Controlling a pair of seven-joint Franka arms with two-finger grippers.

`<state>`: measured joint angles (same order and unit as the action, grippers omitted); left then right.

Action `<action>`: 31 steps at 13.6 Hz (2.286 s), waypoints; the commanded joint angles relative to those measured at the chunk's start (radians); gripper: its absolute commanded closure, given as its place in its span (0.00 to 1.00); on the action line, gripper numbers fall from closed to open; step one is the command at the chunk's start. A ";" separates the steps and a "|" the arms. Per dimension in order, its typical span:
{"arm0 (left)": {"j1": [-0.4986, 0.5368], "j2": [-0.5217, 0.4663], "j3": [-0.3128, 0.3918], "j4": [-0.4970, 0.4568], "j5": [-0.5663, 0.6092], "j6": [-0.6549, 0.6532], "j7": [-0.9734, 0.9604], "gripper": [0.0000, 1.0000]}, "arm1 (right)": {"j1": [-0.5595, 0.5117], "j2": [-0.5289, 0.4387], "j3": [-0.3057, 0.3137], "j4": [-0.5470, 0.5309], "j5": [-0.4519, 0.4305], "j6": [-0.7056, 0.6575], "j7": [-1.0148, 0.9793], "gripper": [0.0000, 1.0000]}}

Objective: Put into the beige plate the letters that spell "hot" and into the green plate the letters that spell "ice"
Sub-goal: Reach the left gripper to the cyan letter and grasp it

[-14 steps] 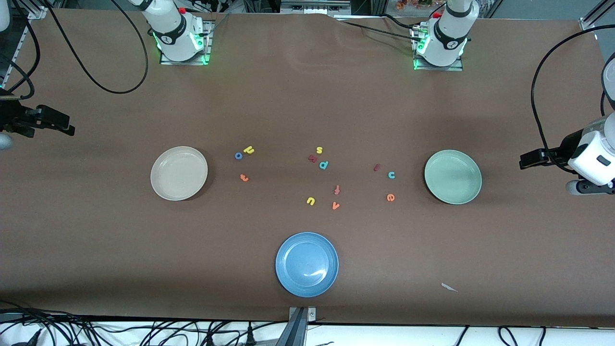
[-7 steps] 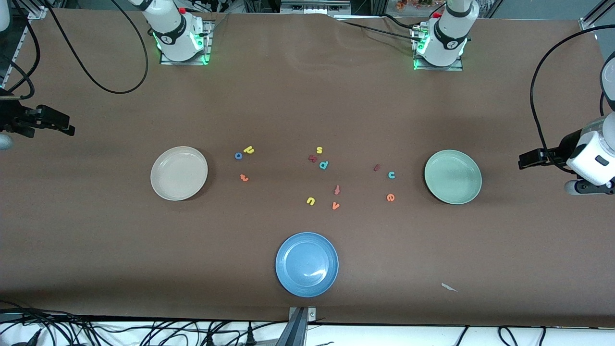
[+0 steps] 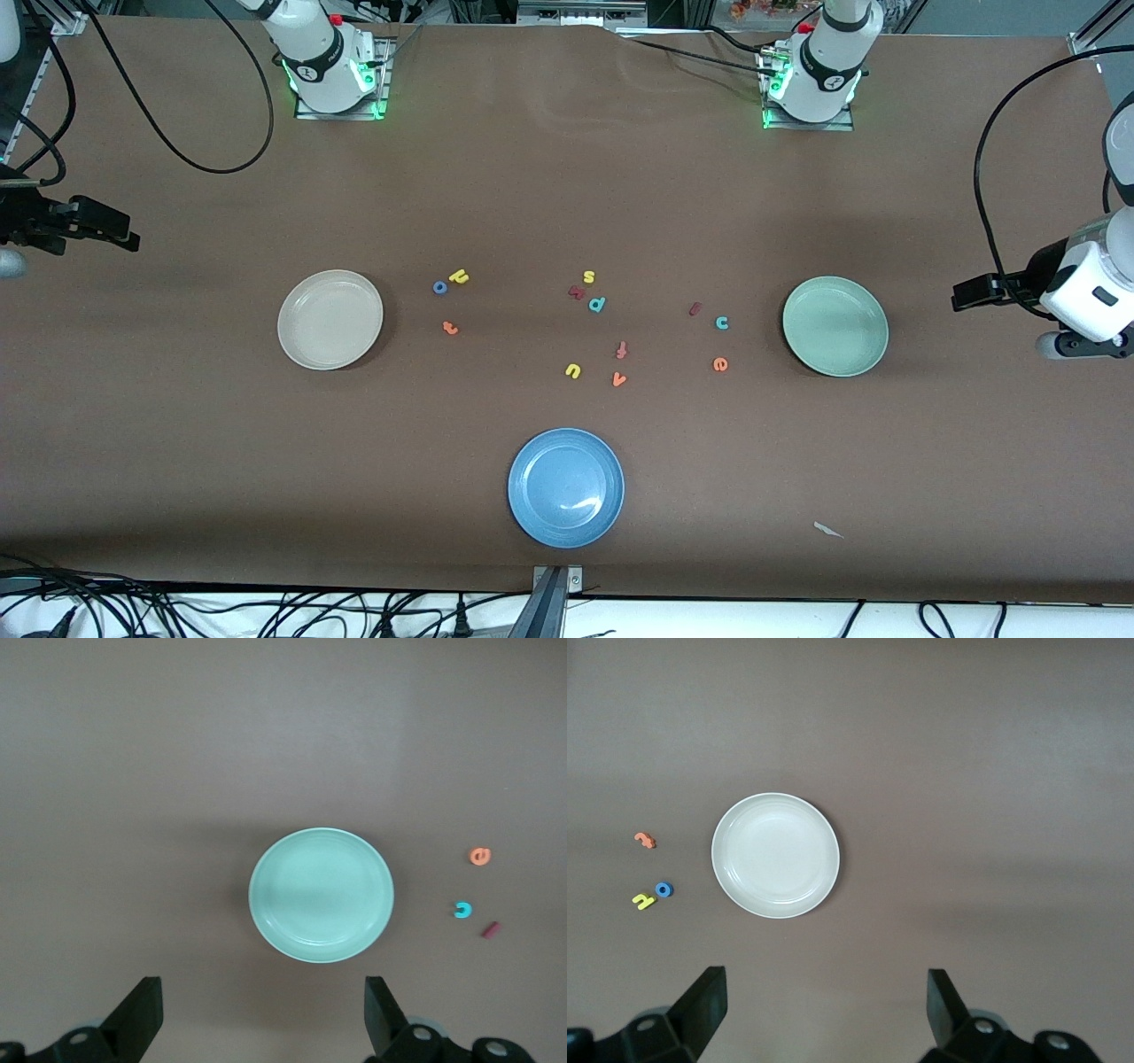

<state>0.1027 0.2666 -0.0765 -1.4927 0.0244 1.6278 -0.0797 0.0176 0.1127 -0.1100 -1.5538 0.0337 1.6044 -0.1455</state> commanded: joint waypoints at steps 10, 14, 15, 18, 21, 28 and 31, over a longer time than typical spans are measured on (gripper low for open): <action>-0.003 0.094 -0.261 -0.269 -0.070 0.329 -0.509 0.01 | 0.021 0.005 0.000 0.024 0.028 -0.018 -0.009 0.00; -0.040 0.152 -0.287 -0.445 -0.057 0.662 -0.678 0.05 | 0.018 0.004 -0.005 0.024 0.028 -0.017 -0.017 0.00; -0.058 0.190 -0.285 -0.440 -0.051 0.675 -0.724 0.05 | 0.018 0.004 -0.005 0.024 0.028 -0.018 -0.014 0.00; -0.086 0.255 -0.285 -0.442 0.023 0.735 -0.846 0.05 | 0.019 0.005 -0.004 0.024 0.029 -0.015 -0.016 0.00; -0.098 0.302 -0.285 -0.440 0.097 0.762 -0.926 0.05 | 0.016 0.009 -0.007 0.024 0.121 -0.020 -0.026 0.00; -0.121 0.349 -0.287 -0.445 0.118 0.765 -0.954 0.18 | 0.019 -0.018 0.024 0.026 0.129 -0.038 -0.013 0.00; -0.123 0.349 -0.287 -0.445 0.118 0.761 -0.939 0.28 | 0.019 -0.018 0.030 0.026 0.118 -0.041 0.015 0.00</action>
<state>-0.0135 0.6117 -0.3664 -1.9435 0.1090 2.3893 -1.0028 0.0377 0.1017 -0.0842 -1.5414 0.1439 1.5885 -0.1538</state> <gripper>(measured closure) 0.211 0.000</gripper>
